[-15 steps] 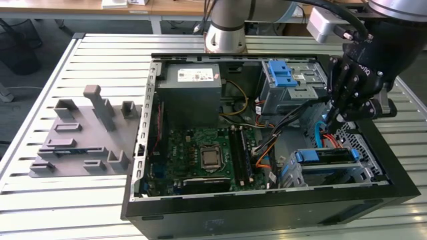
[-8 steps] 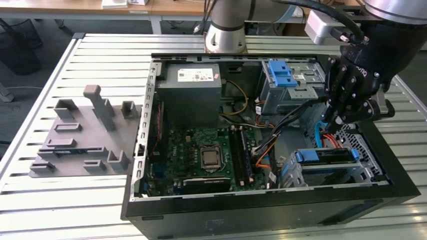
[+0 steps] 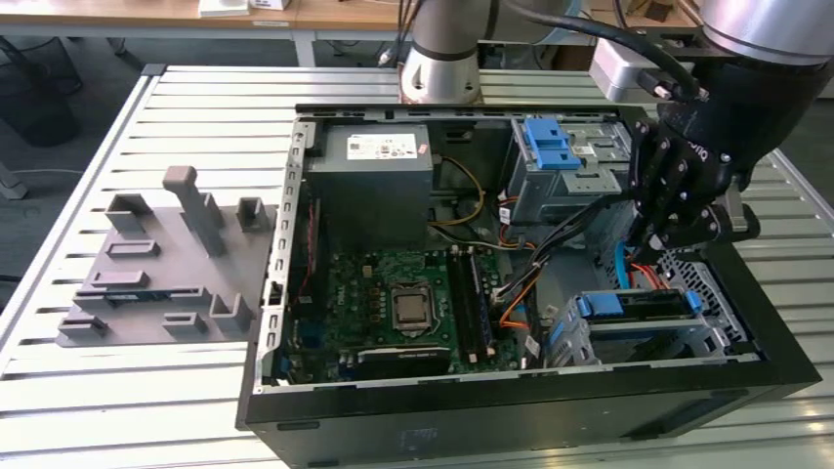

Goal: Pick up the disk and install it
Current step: 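Insert the second disk wire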

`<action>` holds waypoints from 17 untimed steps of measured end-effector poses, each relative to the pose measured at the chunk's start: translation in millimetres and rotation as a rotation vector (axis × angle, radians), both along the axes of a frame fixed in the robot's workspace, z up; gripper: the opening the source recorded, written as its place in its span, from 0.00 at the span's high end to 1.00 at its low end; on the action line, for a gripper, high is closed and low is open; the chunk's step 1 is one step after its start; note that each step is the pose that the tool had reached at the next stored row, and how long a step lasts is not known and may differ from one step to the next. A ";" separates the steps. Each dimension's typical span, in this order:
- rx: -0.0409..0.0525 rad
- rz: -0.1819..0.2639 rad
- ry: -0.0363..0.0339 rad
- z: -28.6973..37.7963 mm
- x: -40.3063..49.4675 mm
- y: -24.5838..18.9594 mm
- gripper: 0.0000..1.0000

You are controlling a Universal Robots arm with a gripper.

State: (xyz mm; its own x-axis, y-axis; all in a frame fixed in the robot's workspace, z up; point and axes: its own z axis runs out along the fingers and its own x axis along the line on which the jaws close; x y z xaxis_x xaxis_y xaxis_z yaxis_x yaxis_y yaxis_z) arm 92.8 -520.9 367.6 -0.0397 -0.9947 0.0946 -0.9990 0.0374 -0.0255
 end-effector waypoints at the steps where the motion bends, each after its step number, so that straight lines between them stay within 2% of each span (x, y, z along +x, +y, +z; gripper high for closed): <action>1: -0.0006 0.000 0.0000 -0.7 0.0 0.0 0.75; 4: -0.0019 0.000 0.0000 -1.0 0.0 0.0 0.75; 5: -0.0017 0.000 0.0000 -1.3 0.0 0.0 0.77; 6: 0.0002 0.000 0.0001 -1.9 0.1 -0.1 0.83; 7: 0.0106 0.000 0.0002 -2.3 0.1 -0.1 0.83; 10: 0.0640 0.000 0.0003 -2.8 0.3 -0.1 0.84; 12: 0.0942 0.000 0.0003 -3.4 0.2 -0.5 0.84; 13: 0.0986 0.000 0.0002 -3.6 0.2 -0.6 0.84; 17: 0.0968 0.000 0.0003 -5.0 0.3 -1.9 0.84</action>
